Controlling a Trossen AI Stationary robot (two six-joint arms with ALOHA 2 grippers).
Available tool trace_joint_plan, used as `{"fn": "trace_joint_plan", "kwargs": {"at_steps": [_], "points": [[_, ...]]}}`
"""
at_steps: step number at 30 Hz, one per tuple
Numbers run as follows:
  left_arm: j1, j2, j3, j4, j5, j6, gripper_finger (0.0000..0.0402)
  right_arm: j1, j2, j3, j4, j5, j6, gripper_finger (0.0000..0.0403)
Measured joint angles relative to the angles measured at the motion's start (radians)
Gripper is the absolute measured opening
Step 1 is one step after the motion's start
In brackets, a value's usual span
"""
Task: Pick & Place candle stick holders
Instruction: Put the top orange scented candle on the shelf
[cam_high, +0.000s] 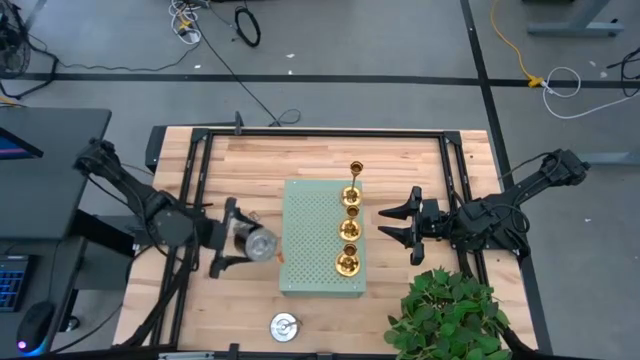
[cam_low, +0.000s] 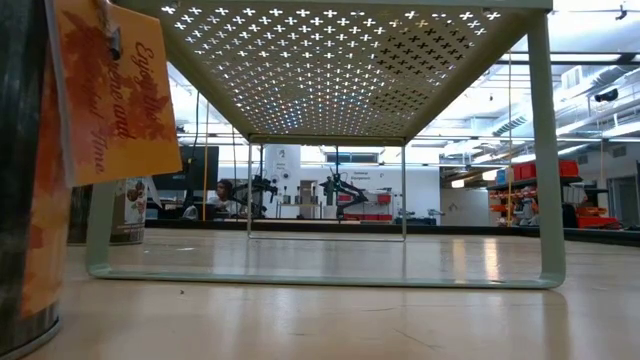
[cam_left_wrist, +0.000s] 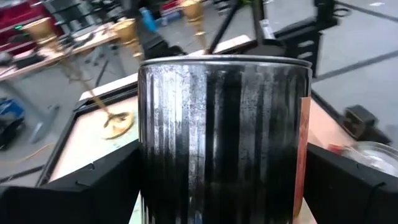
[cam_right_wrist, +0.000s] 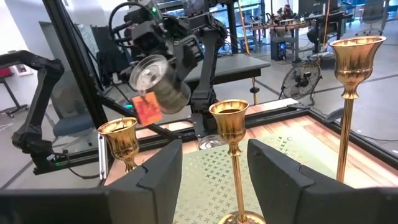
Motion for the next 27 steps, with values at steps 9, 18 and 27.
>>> {"fn": "trace_joint_plan", "kwargs": {"at_steps": [9,18,27], "points": [[0.088,0.0,0.0,0.078,0.059,-0.005,0.037,0.0,0.0,0.0,0.001,0.0,0.0,0.0185],[0.182,-0.066,-0.012,0.121,0.063,0.006,0.037,0.0,0.0,0.0,0.0,0.0,0.0,0.0185],[0.329,-0.25,-0.345,0.556,0.152,0.014,0.037,0.0,0.0,0.0,0.0,0.0,0.0,0.0185]]}}
